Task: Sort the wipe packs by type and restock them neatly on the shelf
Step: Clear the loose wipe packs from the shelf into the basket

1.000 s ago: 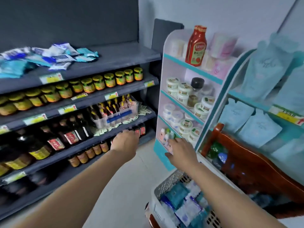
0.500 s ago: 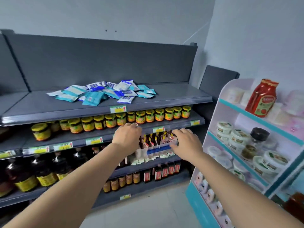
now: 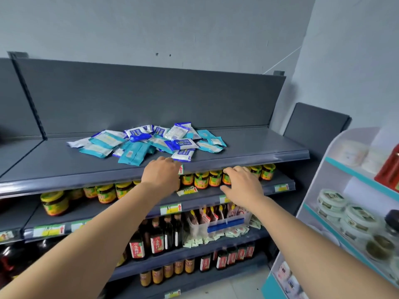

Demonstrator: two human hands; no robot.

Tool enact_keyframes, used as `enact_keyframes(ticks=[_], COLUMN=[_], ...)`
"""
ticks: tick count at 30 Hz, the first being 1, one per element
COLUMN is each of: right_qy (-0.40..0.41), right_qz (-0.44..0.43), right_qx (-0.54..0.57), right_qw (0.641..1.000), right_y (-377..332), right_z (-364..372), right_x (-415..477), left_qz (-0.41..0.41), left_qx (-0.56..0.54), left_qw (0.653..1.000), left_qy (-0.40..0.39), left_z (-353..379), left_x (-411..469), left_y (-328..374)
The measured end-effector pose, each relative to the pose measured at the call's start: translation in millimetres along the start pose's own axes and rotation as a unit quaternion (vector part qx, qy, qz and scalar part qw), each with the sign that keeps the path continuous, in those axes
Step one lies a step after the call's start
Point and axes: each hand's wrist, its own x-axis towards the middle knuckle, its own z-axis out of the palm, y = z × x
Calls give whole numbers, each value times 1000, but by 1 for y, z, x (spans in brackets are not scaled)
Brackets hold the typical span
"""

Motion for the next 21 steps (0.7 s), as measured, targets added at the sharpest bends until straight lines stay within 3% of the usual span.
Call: enact_keyframes(ticks=[7,14,21], right_qy=[-13,-28,-94], right_qz=[-13,-26,6], right_qx=[-6,-12,1], right_qw=[1000,999,996], right_y=[16,36,46], right_z=[28,59,92], right_x=[102,200,261], left_qz=[-31,-115,-145], left_qx=[11,5,10], left_qw=[999,991,983], left_qy=[-26,-70,-112], left_z=[34,66,97], left_x=[88,173,226], left_y=[-24,-46,-70])
